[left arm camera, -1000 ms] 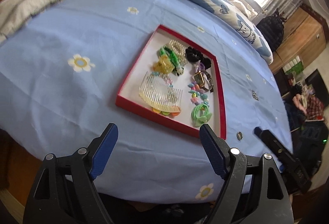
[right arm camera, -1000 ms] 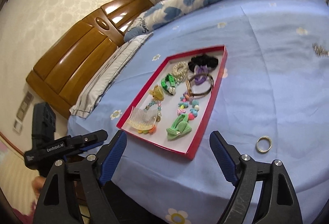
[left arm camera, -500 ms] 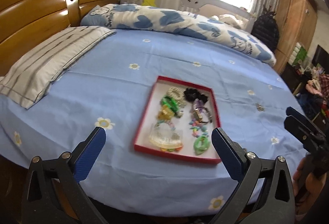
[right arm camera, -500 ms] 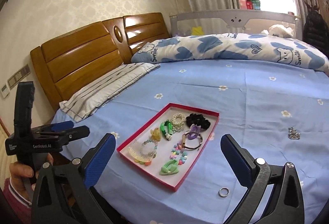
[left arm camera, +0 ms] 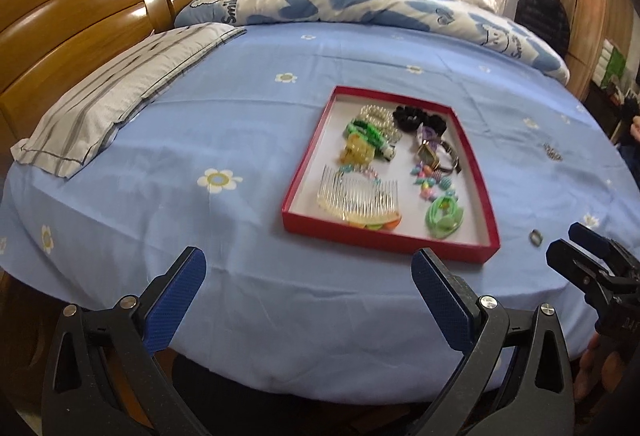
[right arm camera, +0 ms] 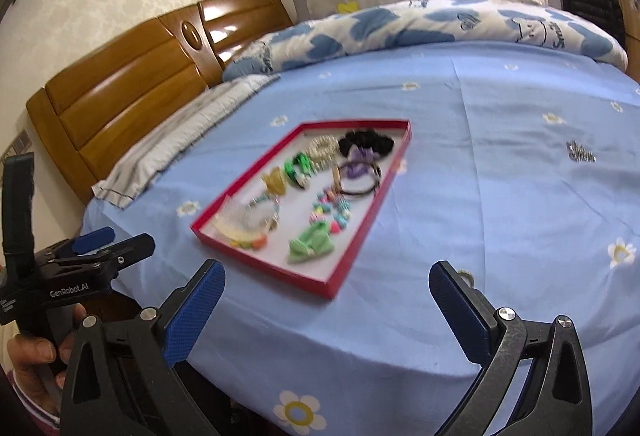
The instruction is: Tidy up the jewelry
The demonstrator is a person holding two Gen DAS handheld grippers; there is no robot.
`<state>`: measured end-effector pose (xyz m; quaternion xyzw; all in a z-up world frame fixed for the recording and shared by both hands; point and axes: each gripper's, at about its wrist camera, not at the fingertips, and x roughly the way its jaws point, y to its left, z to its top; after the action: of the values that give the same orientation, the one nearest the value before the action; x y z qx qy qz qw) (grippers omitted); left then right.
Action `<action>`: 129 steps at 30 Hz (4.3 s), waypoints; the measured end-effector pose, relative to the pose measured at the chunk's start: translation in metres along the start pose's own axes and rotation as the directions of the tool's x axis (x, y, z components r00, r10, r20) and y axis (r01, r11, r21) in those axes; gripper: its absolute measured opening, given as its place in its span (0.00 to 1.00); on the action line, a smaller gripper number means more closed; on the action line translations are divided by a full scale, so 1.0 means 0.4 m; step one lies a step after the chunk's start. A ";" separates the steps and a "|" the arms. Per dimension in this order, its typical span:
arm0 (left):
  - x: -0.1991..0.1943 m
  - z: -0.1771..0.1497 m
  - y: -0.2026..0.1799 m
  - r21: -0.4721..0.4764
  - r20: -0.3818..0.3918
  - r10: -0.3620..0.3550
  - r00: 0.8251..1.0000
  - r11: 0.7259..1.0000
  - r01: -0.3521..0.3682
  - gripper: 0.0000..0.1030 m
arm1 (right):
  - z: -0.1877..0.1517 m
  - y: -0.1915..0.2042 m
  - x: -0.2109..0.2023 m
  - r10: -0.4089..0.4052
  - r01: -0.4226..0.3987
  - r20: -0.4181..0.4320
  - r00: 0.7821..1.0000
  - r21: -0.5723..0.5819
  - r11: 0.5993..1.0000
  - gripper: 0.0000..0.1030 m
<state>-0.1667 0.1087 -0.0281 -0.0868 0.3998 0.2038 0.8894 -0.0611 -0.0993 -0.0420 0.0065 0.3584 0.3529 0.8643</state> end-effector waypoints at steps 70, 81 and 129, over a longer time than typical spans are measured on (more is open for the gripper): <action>-0.011 -0.043 -0.039 0.051 0.056 0.022 0.998 0.998 -0.025 1.00 | -0.042 0.026 -0.006 -0.036 0.041 0.067 0.997 -0.064 0.997 1.00; -0.008 -0.046 -0.041 0.060 0.065 0.025 0.998 0.998 -0.029 1.00 | -0.041 0.031 -0.007 -0.033 0.037 0.068 0.997 -0.067 0.997 1.00; 0.026 -0.040 -0.050 0.069 0.031 0.016 0.999 0.997 -0.018 1.00 | -0.045 0.027 0.008 -0.015 0.018 0.050 0.999 -0.057 0.998 1.00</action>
<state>-0.1626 0.0887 -0.0466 -0.0495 0.3940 0.1987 0.8960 -0.0772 -0.0936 -0.0544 -0.0125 0.3267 0.3557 0.8755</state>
